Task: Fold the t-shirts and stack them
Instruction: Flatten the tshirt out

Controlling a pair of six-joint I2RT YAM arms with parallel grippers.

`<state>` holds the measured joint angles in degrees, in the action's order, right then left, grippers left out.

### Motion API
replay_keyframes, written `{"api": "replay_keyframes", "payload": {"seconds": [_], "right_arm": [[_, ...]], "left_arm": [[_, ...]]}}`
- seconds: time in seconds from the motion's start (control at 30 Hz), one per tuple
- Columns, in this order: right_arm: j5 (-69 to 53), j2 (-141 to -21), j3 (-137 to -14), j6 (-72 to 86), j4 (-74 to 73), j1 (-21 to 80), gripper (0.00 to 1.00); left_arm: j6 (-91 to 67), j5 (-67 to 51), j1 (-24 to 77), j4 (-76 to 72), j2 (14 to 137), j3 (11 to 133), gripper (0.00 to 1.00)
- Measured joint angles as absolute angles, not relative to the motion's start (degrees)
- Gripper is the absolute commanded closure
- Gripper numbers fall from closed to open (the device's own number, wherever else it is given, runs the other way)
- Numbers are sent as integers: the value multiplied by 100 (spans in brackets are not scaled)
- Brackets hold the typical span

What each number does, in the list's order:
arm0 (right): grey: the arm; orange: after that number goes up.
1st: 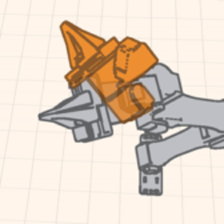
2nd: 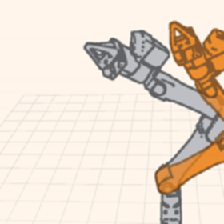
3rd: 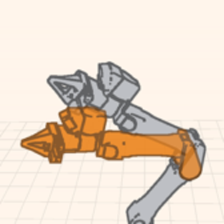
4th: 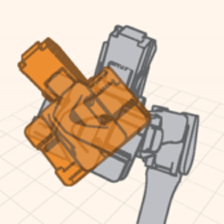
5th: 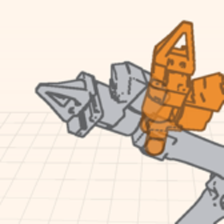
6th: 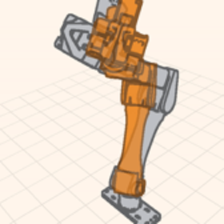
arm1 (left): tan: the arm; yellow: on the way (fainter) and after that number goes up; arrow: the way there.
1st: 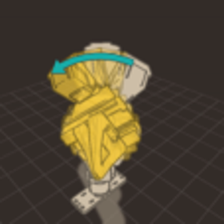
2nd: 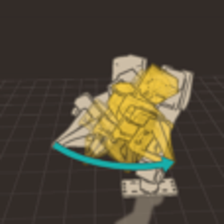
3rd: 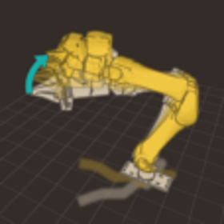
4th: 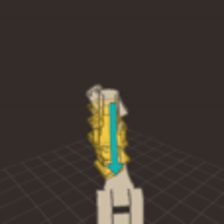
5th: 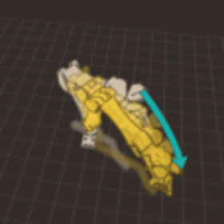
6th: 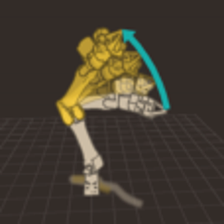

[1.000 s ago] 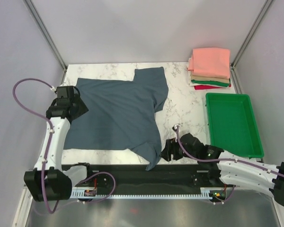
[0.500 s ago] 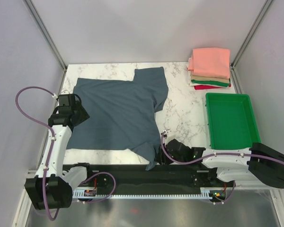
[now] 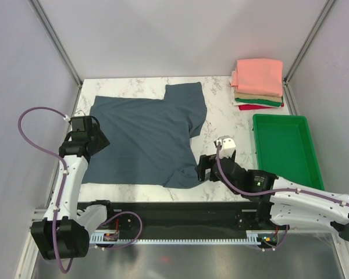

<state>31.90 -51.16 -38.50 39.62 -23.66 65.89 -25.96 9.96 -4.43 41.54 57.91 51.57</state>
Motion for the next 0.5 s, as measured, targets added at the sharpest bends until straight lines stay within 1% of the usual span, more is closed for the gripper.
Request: {"api": "replay_keyframes", "payload": {"seconds": [0.07,0.17,0.2,0.3,0.33,0.4,0.5], "right_arm": [[3260,-5183,-3802,4045,-2462,6589,2],[3063,-5402,-3245,4265,-2416,6591,2],[2991,-5426,-3041,4329,-2421,6591,4],[2661,-5424,-2473,4488,-2392,6589,14],[2561,-5417,-2403,4506,-2359,6589,16],[2366,-5400,-2390,4499,-2213,6608,16],[2327,-5533,-2692,4351,-2143,6716,18]], "left_arm": [[-2596,996,-445,4154,5787,5155,41],[-2596,996,-445,4150,5747,5133,41],[-2596,993,-449,4147,5741,5131,41],[-2596,987,-454,4147,5736,5131,41],[-2593,985,-454,4147,5736,5131,42],[-2596,969,-454,4145,5736,5129,42],[-2596,880,-454,4141,5732,5124,42]]}}
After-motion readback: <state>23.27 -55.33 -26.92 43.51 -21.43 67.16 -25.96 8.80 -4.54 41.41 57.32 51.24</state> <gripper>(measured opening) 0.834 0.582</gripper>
